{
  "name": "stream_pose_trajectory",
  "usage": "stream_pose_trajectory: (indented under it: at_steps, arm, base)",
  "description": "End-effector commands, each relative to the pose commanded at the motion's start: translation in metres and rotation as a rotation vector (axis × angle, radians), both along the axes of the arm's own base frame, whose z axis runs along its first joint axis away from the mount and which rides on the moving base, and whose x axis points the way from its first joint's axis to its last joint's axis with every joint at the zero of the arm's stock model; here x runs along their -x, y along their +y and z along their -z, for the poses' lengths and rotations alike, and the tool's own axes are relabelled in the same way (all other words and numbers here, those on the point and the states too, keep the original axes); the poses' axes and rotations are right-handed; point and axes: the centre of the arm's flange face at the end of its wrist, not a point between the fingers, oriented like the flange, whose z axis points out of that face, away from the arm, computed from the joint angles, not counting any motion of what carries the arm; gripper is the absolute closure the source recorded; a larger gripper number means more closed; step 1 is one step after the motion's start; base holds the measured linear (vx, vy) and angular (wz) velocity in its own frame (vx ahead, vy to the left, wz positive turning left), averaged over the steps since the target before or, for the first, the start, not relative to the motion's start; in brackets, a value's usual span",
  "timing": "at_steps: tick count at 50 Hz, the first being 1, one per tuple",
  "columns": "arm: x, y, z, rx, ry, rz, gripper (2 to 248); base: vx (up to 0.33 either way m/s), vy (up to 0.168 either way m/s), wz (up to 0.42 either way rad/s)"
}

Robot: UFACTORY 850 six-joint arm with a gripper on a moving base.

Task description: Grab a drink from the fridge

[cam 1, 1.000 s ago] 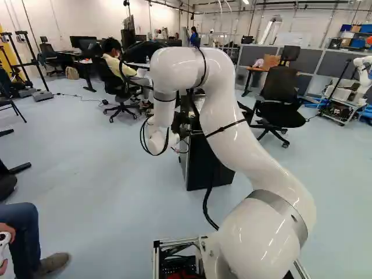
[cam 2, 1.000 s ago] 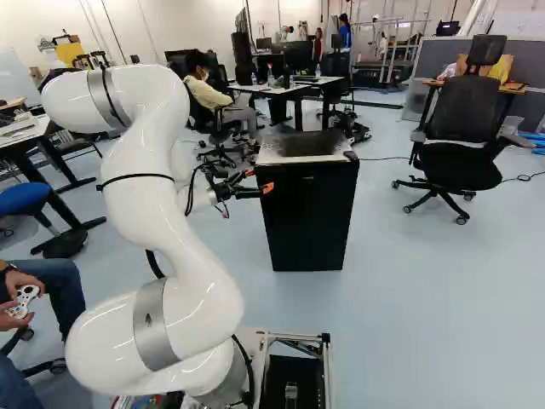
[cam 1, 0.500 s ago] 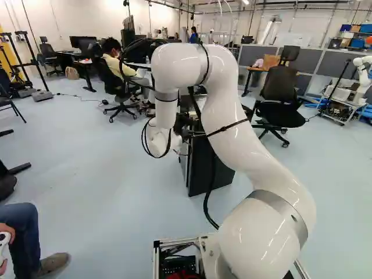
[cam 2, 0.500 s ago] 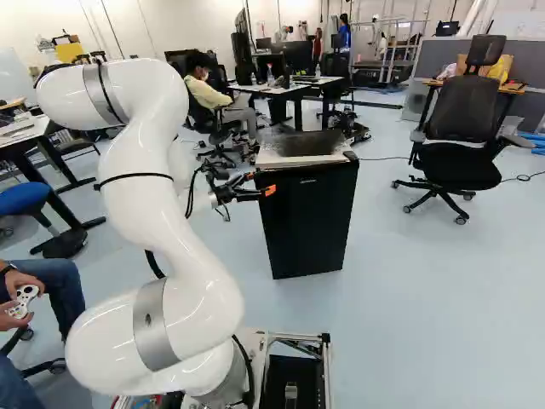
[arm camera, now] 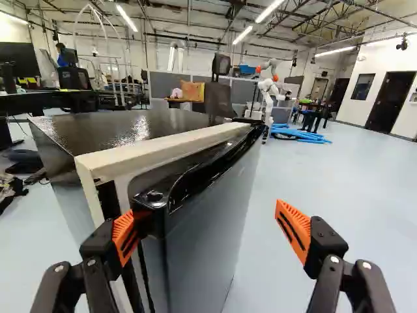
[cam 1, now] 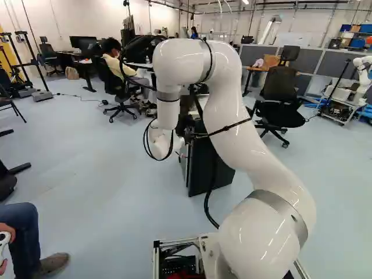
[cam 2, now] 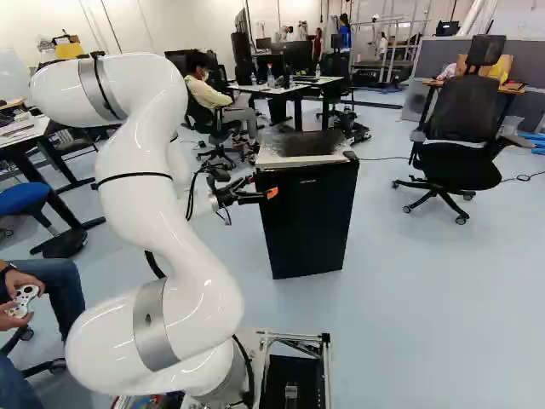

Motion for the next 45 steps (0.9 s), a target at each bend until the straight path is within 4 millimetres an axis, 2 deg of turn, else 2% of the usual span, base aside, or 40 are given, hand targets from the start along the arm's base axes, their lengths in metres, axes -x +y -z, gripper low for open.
stream_pose_trajectory:
  at_steps: [45]
  arm:
    - [0.046, -0.027, -0.002, 0.033, 0.069, 0.027, 3]
  base:
    - [0.000, 0.000, 0.000]
